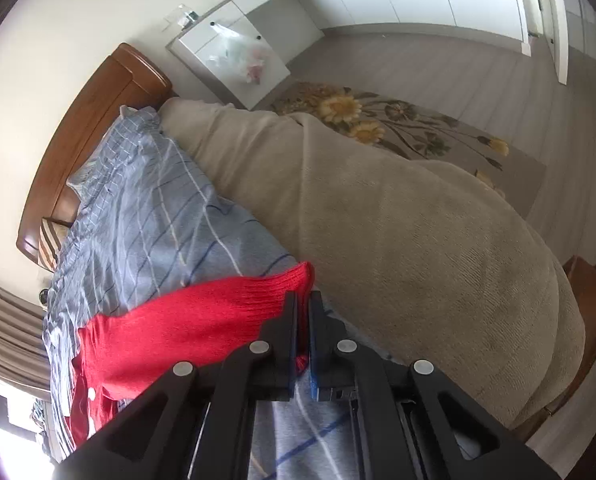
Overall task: Fold small clothes
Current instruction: 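Grasp the sleeve with the right gripper and pull it out straight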
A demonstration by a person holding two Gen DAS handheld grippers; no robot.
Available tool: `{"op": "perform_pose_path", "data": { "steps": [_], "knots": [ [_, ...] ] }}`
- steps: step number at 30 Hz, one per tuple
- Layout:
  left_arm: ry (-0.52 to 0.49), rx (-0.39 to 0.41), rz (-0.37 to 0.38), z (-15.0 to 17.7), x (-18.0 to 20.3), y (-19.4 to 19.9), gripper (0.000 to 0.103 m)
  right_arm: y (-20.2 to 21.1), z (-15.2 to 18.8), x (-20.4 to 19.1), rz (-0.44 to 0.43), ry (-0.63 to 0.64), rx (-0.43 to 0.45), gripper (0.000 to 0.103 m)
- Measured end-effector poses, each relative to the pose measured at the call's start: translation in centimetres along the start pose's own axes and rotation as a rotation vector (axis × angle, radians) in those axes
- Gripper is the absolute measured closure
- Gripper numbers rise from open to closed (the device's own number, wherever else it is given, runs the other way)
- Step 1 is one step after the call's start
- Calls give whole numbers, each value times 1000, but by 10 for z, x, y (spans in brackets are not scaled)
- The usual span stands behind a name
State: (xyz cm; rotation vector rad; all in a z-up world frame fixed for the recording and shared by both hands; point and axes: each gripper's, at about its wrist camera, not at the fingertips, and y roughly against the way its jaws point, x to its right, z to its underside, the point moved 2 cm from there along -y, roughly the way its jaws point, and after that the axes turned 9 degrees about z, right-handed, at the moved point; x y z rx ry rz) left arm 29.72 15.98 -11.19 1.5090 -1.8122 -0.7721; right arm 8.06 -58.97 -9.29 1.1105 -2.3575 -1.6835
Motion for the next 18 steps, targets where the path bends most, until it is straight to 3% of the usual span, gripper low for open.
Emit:
{"op": "perform_pose_path", "data": {
  "steps": [4,6,9,13,16,18],
  "knots": [
    [0,0,0,0,0,0,0,7,-3,12,-39,-18,-25,96],
    [0,0,0,0,0,0,0,26,-9,12,6,5,39,86],
    [0,0,0,0,0,0,0,52,-14,-10,-4,119,114,86],
    [0,0,0,0,0,0,0,42,0,-48,-89,263,18,86],
    [0,1,0,0,0,0,0,16,24,-41,-15,309,-62,84],
    [0,0,0,0,0,0,0,13,35,-23,6,279,-42,86]
  ]
}}
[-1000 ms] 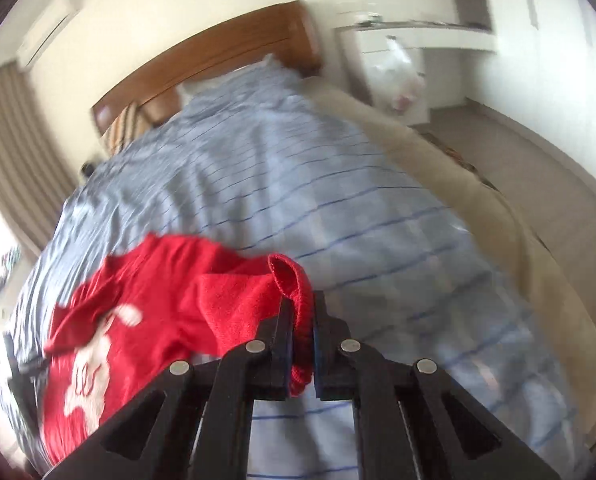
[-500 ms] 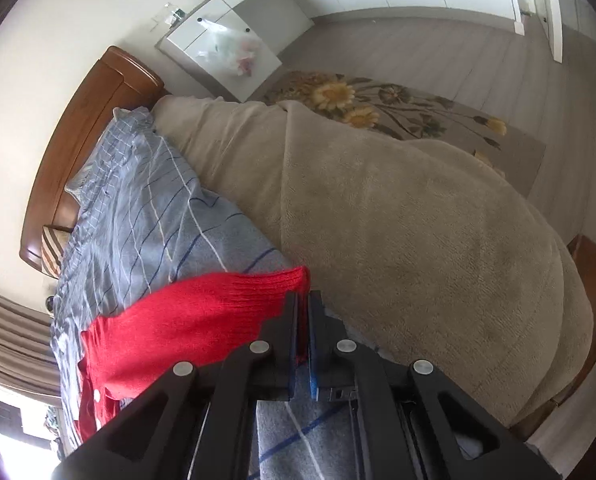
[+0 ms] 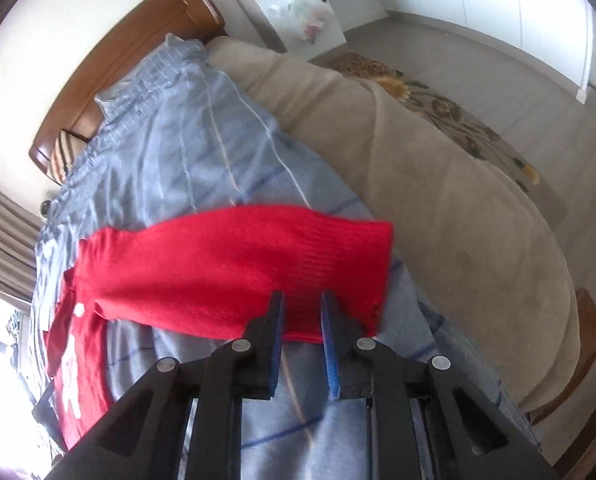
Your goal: Fold small clothes
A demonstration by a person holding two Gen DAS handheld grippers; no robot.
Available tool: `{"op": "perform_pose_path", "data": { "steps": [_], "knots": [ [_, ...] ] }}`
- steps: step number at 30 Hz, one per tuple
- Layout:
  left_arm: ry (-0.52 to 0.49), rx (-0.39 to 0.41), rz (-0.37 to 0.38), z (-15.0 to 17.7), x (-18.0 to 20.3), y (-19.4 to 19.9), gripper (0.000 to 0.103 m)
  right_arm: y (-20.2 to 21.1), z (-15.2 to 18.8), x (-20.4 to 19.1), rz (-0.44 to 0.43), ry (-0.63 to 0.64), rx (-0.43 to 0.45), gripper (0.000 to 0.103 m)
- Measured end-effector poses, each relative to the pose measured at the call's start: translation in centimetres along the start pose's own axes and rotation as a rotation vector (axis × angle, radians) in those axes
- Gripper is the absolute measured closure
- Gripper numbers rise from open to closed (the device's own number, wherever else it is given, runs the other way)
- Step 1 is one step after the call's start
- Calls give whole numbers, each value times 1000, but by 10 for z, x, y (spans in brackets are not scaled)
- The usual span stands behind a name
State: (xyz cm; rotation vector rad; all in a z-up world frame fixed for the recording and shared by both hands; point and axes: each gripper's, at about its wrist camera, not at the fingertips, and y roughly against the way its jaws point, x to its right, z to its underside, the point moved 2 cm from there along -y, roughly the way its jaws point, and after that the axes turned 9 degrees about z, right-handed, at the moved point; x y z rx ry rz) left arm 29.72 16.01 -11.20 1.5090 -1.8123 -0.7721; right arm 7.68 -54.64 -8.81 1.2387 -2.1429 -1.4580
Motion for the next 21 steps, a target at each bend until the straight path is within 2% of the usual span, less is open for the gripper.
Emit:
{"op": "perform_pose_path", "data": {
  "steps": [4,6,8,10,14,18,21],
  "knots": [
    [3,-6,7,-1,0,-2,0,26,23,-1,54,39,115,85],
    [1,-1,6,0,1,-1,0,43,36,-11,53,82,178,77],
    [0,-2,3,0,2,-2,0,56,53,-19,44,125,239,61],
    [0,-2,4,0,1,-2,0,61,70,-23,35,160,276,57],
    [1,-2,4,0,1,-2,0,68,85,-27,-22,161,297,57],
    [1,-6,-4,0,1,-2,0,69,93,-37,-39,166,300,51],
    [27,-47,-14,-5,0,0,1,69,97,-44,-49,183,300,51]
  ]
}}
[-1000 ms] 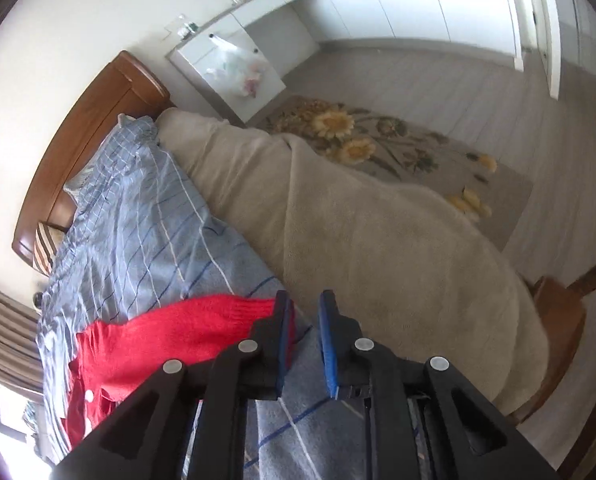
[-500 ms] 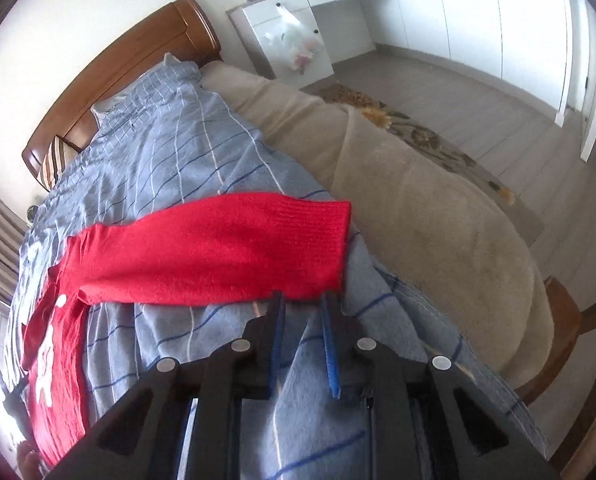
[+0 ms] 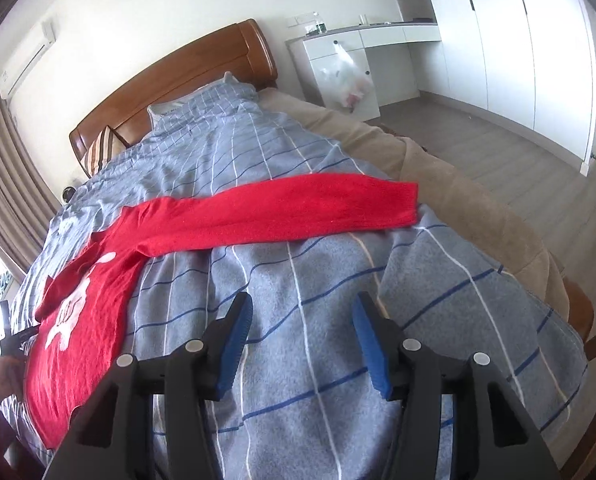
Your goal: Fold small clothes
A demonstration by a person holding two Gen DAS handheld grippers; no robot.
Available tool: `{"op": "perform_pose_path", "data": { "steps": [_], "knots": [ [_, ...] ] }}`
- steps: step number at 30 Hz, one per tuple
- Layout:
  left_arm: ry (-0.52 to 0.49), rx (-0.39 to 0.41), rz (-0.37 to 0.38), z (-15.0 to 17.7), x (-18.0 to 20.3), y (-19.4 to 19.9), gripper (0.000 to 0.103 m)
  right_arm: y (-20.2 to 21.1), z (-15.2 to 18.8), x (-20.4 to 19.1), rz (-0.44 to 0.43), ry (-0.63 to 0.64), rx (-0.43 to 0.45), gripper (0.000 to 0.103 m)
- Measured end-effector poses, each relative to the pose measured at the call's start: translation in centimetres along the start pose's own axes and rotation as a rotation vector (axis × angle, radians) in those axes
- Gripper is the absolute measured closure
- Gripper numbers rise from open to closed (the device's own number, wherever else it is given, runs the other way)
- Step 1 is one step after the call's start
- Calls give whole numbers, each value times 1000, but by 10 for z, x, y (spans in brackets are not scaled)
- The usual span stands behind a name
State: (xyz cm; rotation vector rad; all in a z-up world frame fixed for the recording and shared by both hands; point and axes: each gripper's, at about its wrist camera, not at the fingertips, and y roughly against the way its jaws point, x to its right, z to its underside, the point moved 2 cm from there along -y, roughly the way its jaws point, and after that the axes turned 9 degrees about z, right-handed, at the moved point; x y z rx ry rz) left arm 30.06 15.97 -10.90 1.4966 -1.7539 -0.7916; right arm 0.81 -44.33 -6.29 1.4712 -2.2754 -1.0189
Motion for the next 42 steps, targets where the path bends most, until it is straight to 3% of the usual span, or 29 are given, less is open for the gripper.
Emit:
{"op": "perform_pose_path", "data": {
  "steps": [2,4,6,8,11,14,16,17,18,19,21,23,24,26,27,28,30,31,33,38,40,42],
  "knots": [
    [25,-25,-1,-3,4,16,6,2,1,-1,-3,7,8,51],
    [-4,22,45,-12,23,46,12,6,2,-2,-3,10,21,51],
    [-111,105,131,-26,60,77,9,8,3,-4,-5,21,29,51],
    [-236,113,207,-44,105,90,5,8,4,-10,-3,46,36,51],
    [-331,62,351,-72,159,76,5,8,7,-22,3,102,38,51],
    [-304,-75,449,-87,187,24,11,8,9,-26,9,123,44,51],
    [-293,-138,452,-86,200,-4,45,10,9,-24,11,118,50,51],
    [-303,-163,452,-83,207,-15,57,10,9,-24,12,116,51,51],
    [-326,-178,454,-76,214,-21,81,10,9,-24,10,118,50,51],
    [-368,-177,449,-70,221,-20,97,10,9,-24,10,120,51,51],
    [-495,-87,450,-53,235,4,96,11,10,-25,13,126,55,51],
    [-684,2,486,-27,251,40,96,13,10,-25,15,132,61,51],
    [-781,18,479,-12,258,54,91,13,10,-25,16,135,62,51],
    [-961,18,435,24,265,75,65,13,10,-26,16,137,60,51],
    [-1038,11,406,40,265,81,29,13,10,-26,18,138,60,51],
    [-1107,12,394,57,263,88,17,13,10,-26,18,137,59,51],
    [-1178,-53,423,82,253,98,21,14,10,-26,21,133,62,51],
    [-1178,-93,434,87,248,99,21,14,10,-26,22,132,66,51],
    [-1153,-99,425,91,237,103,21,15,9,-25,24,129,69,51],
    [-974,32,333,53,226,109,21,10,11,-27,23,128,44,51],
    [-913,44,349,29,233,105,21,9,12,-28,23,128,42,51],
    [-835,-12,435,1,241,91,17,10,13,-30,28,134,50,51]
  ]
}}
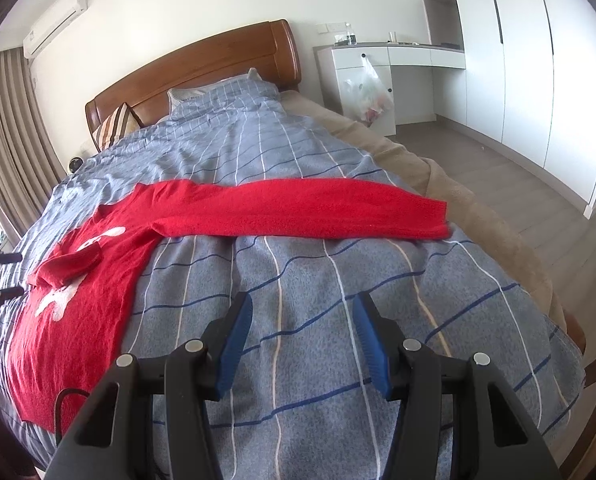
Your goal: Fold small clothes
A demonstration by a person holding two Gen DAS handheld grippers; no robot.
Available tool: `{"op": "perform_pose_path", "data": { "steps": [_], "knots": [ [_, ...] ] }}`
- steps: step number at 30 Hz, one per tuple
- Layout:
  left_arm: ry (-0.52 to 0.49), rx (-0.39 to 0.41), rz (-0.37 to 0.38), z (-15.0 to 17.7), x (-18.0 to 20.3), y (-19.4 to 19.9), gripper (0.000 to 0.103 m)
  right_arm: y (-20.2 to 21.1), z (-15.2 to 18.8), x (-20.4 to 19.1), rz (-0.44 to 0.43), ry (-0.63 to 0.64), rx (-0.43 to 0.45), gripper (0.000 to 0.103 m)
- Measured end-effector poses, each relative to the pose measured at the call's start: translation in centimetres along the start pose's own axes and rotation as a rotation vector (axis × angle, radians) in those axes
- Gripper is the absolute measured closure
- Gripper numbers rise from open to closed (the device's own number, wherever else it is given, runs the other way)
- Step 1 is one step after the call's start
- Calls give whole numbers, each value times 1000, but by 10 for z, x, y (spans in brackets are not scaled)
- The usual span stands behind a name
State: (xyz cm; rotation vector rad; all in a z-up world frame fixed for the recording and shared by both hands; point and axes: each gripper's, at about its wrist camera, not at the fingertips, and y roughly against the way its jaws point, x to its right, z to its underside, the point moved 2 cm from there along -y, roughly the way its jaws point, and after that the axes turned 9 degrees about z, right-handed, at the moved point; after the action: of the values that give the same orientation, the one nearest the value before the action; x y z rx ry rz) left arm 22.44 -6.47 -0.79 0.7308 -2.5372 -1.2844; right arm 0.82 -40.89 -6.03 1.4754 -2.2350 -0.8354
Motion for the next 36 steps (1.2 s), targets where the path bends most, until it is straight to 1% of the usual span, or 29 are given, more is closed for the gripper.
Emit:
{"op": "perform_pose_path", "data": {
  "steps": [1,2,3,4,5,6,7,8,9,10,11,12,14,15,16,18,19,20,22,23,24,25,26,28,30,32,34,35,36],
  "knots": [
    [61,-25,89,-9,-12,-11,14,1,0,-1,4,6,6,51],
    [133,-79,204,-15,-24,-27,13,3,0,-2,9,12,14,51],
    [195,-124,288,-18,-33,-43,16,4,0,-4,11,16,21,51],
    [234,-147,321,-21,-39,-56,38,5,0,-4,13,18,26,51],
    [246,-149,327,-23,-42,-64,61,6,0,-4,14,18,30,51],
    [231,-142,325,-26,-39,-67,99,6,0,-4,14,18,33,51],
    [177,-98,320,-29,-29,-61,99,7,0,-4,14,15,37,51],
    [87,-36,341,-30,-10,-47,99,8,0,-3,13,11,40,51],
    [4,-3,375,-29,8,-32,98,9,0,-2,11,6,43,51],
    [-77,0,388,-24,29,-21,95,9,0,-1,9,2,44,51],
    [-159,-26,382,-15,51,-11,95,9,0,0,9,-2,43,51],
    [-227,-64,364,-6,66,-7,91,8,0,2,9,-7,41,51],
    [-315,-154,324,23,89,0,70,6,0,5,6,-21,34,51],
    [-330,-186,304,36,94,3,47,5,0,6,6,-28,29,51],
    [-327,-201,291,47,95,6,38,5,0,7,6,-35,27,51],
    [-274,-209,291,61,90,14,38,5,0,8,7,-44,31,51],
    [-232,-192,282,64,84,19,38,6,0,8,7,-45,32,51],
    [-187,-161,263,62,79,23,38,6,0,8,8,-46,32,51],
    [-88,-68,226,52,70,30,37,4,0,8,11,-45,28,51],
    [-58,-15,225,46,74,36,35,4,0,7,11,-43,25,51],
    [-65,20,230,41,81,39,30,3,0,6,13,-40,21,51],
    [-106,35,237,36,93,37,26,3,1,6,14,-38,19,51],
    [-180,22,239,34,108,33,24,2,1,6,15,-36,17,51],
    [-346,-49,210,33,135,13,24,3,1,6,16,-33,18,51],
    [-454,-127,177,36,148,-13,25,4,1,7,16,-39,23,51],
    [-492,-173,159,37,150,-34,28,5,1,9,15,-51,31,51],
    [-489,-191,147,37,147,-48,36,7,0,11,15,-64,37,51],
    [-479,-190,157,35,145,-52,39,7,0,12,15,-70,38,51],
    [-458,-178,179,32,144,-52,51,7,1,13,14,-76,38,51]
  ]
}}
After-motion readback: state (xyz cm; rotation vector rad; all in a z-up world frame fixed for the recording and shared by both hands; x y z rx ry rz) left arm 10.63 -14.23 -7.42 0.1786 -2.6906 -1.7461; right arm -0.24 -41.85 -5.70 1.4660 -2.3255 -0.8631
